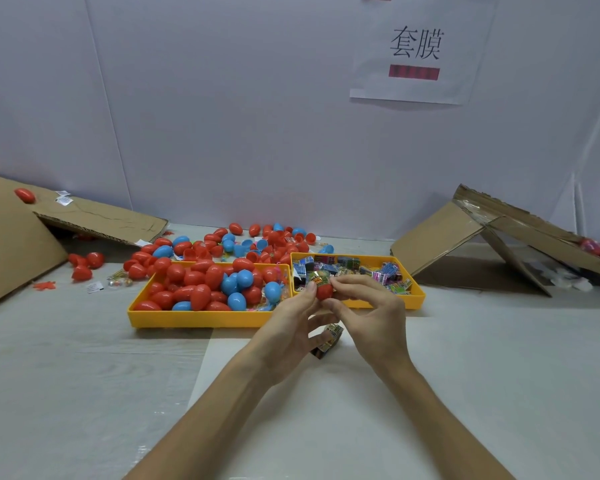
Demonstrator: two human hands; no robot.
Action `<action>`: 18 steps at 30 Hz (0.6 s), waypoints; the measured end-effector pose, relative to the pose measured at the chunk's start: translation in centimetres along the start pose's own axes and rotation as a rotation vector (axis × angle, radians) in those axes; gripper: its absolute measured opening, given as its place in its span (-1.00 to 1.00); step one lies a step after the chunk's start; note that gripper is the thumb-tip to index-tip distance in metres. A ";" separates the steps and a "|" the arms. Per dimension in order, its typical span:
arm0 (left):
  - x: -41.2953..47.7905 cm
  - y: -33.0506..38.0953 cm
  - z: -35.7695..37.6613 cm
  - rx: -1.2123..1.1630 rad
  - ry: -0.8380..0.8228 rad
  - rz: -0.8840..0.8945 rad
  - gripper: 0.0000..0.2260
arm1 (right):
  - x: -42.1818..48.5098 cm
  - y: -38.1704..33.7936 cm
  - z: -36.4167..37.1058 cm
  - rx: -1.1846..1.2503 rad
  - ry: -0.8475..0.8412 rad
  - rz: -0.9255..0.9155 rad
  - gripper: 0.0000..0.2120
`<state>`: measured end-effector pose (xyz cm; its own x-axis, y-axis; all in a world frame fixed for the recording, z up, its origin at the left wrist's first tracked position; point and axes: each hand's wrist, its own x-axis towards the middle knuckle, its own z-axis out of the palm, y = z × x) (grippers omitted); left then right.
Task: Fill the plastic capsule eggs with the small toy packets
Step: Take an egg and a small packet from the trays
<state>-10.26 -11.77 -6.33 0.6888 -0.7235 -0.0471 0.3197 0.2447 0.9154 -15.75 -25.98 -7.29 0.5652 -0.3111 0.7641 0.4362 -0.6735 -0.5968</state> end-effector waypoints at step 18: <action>0.2 -0.4 -0.4 0.020 0.001 0.021 -0.69 | -0.2 0.0 0.2 -0.031 -0.013 -0.137 -0.71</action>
<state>-10.03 -11.75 -6.89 0.6957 -0.7178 -0.0285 0.2922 0.2465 0.9240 -15.73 -25.84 -7.51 0.5106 -0.2065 0.8346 0.4878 -0.7298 -0.4790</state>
